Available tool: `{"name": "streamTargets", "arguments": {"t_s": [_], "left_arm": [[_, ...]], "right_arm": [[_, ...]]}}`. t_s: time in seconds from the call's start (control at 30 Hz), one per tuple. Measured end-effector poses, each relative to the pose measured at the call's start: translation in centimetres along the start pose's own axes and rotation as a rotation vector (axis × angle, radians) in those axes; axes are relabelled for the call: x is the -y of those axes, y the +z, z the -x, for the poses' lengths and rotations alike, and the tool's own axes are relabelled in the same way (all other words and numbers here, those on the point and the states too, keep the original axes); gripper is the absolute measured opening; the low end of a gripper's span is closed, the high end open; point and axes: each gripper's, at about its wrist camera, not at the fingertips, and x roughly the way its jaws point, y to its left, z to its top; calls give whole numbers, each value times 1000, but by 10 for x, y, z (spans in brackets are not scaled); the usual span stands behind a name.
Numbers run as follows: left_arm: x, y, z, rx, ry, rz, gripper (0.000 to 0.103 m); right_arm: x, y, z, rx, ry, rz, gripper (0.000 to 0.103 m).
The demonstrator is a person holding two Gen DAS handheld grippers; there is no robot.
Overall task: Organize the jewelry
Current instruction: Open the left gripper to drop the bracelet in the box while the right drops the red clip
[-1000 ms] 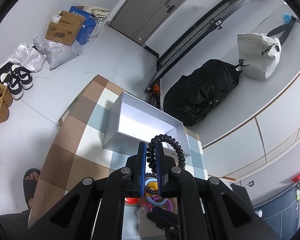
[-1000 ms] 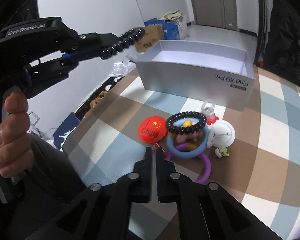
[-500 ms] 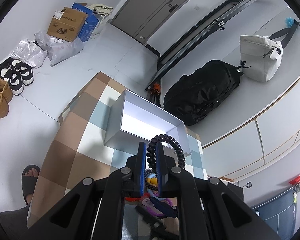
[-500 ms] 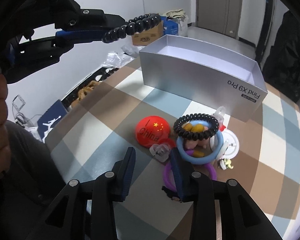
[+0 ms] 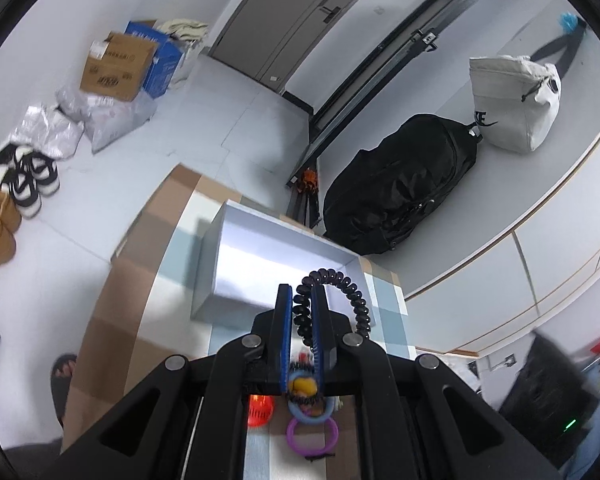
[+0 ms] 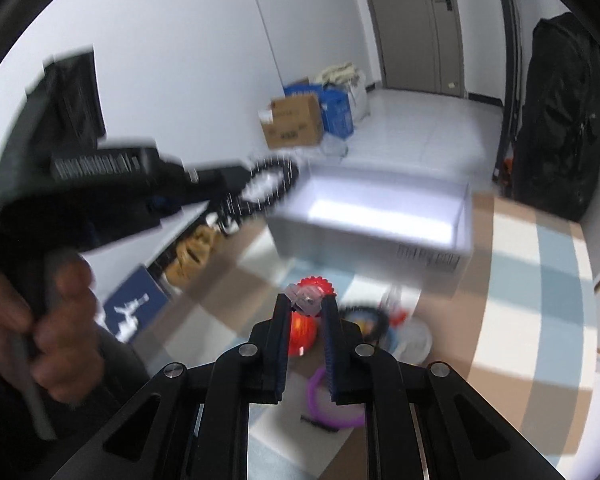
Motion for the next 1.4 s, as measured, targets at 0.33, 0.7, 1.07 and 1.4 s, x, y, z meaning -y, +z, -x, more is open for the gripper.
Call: {"name": "streamTargets", "arguments": {"t_s": [0.33,0.7,1.07,1.4], "left_arm": [[14,22,-46,-50,79,-64,5],[11,19,-81,-79,151,-120,5],[10,29,-82,-68,86,-63,45],[15,21,-62,-15,175,-93,65]], "right_arm": [[60,56,-15,41,58,-67,14],[107,60,-66,-51,114,-195,14],[118,63,-60,12,127,-188,56],[126,60,-30,81,92,-238,93]]}}
